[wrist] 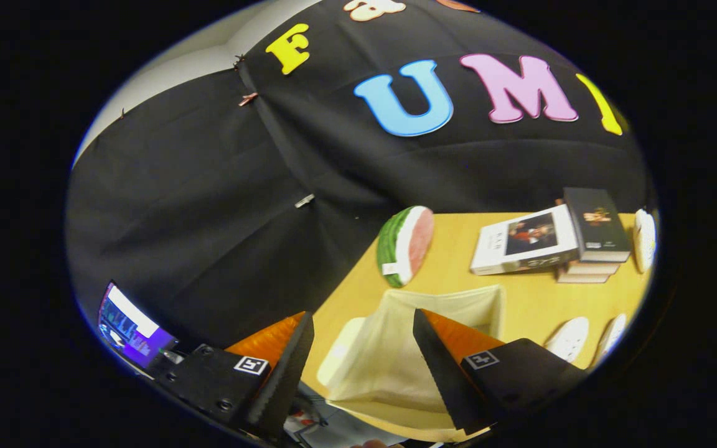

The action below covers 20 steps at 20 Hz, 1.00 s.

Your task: Open the storage box then place both shoes into the box .Put the left shoe in first, then the right shoe, with the right side of both shoes facing outward in a uniform manner.

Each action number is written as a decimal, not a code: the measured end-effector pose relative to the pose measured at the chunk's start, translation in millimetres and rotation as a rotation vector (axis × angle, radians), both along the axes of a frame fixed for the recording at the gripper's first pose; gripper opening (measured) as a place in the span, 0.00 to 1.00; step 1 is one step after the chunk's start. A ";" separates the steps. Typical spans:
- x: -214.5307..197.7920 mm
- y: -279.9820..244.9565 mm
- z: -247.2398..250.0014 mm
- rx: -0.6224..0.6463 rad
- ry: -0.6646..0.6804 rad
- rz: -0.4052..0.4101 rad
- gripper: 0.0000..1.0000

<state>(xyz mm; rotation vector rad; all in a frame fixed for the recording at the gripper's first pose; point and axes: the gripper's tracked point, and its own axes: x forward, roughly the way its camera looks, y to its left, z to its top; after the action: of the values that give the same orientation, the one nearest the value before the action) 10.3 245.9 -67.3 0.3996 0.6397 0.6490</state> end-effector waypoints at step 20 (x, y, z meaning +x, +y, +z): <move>-59.4 -264.4 -259.8 -0.641 0.330 -0.187 0.98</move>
<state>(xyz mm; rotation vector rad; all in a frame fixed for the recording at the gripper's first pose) -49.1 -18.5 -327.0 -0.0390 1.0662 0.1732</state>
